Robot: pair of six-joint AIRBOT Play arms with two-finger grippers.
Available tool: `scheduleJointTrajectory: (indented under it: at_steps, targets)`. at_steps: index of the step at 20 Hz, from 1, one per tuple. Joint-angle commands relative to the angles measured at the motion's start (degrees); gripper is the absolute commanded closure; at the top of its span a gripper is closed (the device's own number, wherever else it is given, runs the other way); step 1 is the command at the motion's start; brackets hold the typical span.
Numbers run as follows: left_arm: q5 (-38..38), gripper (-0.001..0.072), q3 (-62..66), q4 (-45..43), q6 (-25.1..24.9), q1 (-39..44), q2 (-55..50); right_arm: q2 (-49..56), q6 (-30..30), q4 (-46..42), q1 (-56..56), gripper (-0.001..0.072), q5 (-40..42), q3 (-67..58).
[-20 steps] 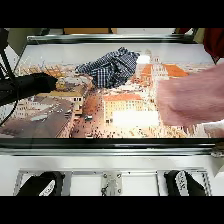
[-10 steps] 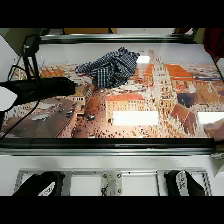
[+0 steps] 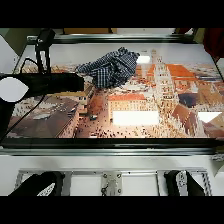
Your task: Fold the clothes and pants, and hang the long-sleeved shirts on hangers.
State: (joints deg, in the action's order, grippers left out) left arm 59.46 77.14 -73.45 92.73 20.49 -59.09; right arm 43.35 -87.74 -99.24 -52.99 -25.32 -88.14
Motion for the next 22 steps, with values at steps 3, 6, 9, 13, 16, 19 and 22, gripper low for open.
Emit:
scheduleJointTrajectory:
  at_steps: [3,6,9,13,16,19,22]
  targets:
    - [1.25,0.0696,0.66,-0.07,0.07,0.11,-0.33,0.39,-0.35,-0.17,-0.57,0.0707,0.83,-0.02]
    - [1.84,0.0696,0.66,-0.04,0.07,0.11,-0.33,1.51,-0.42,-0.15,-3.17,0.0706,0.83,-0.02]
    - [2.12,0.0696,0.66,-0.04,0.07,0.11,-0.33,3.02,-2.99,0.02,-7.58,0.0707,0.59,-0.02]
    - [2.10,0.0696,0.66,-0.04,0.07,0.11,-0.33,5.73,-8.83,0.04,-12.96,0.0706,0.63,-0.02]
    - [2.12,0.0696,0.66,0.07,0.09,0.13,-0.33,7.91,-9.20,0.46,-14.01,0.0707,0.20,-0.02]
    - [3.48,0.0696,0.66,0.09,0.09,0.13,-0.33,9.62,-9.22,0.48,-14.01,0.0707,-0.17,-0.02]
    - [5.73,0.0696,0.66,0.09,0.09,0.13,-0.33,10.69,-12.20,0.48,-14.67,0.0707,-0.17,-0.02]
